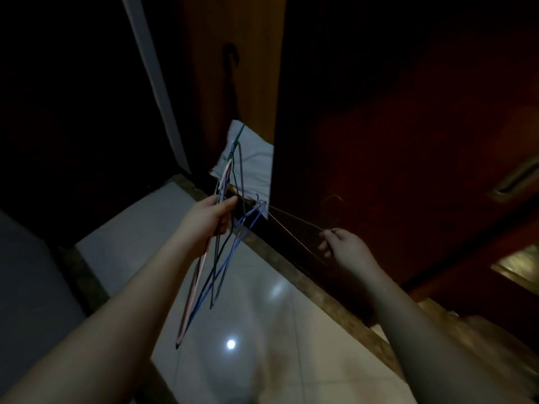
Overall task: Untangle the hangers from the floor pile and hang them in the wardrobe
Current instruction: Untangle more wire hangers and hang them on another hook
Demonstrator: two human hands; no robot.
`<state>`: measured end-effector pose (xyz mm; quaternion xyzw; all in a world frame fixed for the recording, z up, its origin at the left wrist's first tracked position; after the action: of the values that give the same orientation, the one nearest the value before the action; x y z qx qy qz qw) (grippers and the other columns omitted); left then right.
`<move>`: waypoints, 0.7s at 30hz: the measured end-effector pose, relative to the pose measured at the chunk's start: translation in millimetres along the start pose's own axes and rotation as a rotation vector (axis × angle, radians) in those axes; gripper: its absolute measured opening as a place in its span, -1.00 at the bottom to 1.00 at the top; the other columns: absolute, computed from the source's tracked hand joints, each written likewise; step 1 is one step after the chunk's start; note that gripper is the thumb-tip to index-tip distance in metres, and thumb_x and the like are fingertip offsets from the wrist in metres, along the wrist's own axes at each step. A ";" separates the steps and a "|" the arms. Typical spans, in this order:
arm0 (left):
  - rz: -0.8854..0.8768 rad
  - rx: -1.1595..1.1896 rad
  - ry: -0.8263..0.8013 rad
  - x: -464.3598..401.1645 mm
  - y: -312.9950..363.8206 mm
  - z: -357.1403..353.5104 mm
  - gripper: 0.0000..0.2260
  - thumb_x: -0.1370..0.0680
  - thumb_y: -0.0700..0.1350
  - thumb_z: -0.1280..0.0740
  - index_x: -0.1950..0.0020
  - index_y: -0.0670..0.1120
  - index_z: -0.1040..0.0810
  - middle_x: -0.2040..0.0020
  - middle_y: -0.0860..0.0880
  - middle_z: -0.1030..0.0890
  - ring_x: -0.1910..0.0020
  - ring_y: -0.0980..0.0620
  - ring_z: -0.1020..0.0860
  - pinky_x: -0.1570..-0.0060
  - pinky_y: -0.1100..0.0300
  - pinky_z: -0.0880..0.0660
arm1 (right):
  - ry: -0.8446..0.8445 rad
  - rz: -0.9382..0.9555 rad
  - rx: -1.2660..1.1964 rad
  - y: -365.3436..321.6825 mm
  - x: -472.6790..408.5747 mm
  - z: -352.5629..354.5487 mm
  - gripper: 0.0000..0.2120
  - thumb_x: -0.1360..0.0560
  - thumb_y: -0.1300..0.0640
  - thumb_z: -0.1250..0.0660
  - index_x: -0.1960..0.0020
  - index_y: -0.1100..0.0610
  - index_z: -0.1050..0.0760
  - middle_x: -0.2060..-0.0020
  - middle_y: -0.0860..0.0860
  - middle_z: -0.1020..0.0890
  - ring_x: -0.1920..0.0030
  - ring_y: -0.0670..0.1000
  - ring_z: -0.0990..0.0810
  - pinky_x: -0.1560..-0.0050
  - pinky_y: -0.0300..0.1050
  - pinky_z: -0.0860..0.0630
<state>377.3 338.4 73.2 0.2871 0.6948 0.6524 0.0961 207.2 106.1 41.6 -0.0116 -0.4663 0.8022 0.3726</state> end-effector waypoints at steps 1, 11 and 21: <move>-0.014 -0.004 0.028 -5.1 10.1 16.6 -0.93 -0.62 -0.19 -0.26 0.03 -0.11 -0.39 0.40 0.01 -0.22 0.46 0.09 -0.17 0.35 0.14 -0.02 | -0.004 0.020 -0.017 -16.2 -11.2 -11.2 -0.78 -0.66 -0.01 -0.12 0.01 -0.02 -0.53 0.18 -0.04 -0.64 0.21 -0.06 -0.58 0.22 -0.16 -0.46; -0.120 -0.023 0.220 -78.3 107.5 140.5 -0.91 -0.62 -0.09 -0.28 -0.02 -0.10 -0.45 0.36 0.03 -0.31 0.44 0.10 -0.27 0.38 0.21 -0.21 | 0.025 0.167 -0.125 -160.2 -133.4 -92.3 -0.77 -0.63 0.01 -0.19 -0.01 0.14 -0.52 0.22 -0.01 -0.66 0.25 -0.03 -0.57 0.19 -0.08 -0.46; -0.158 -0.007 0.344 -252.4 216.8 213.9 -0.84 -0.62 -0.04 -0.29 0.11 -0.09 -0.48 0.50 0.08 -0.35 0.53 0.10 -0.28 0.45 0.22 -0.26 | -0.014 0.211 -0.325 -301.3 -299.6 -138.3 -0.80 -0.61 -0.02 -0.22 -0.02 0.10 -0.52 0.15 -0.02 -0.68 0.21 -0.06 -0.57 0.27 -0.18 -0.34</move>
<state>751.4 384.6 192.9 0.1155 0.7191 0.6847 0.0282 651.1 112.6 93.0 -0.1149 -0.5886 0.7510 0.2764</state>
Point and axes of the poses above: each hand's wrist, its own x-axis away from the middle knuckle, its own z-axis out of the back of the hand, y = z × x, the point moved 6 cm from there along -x, towards the middle knuckle
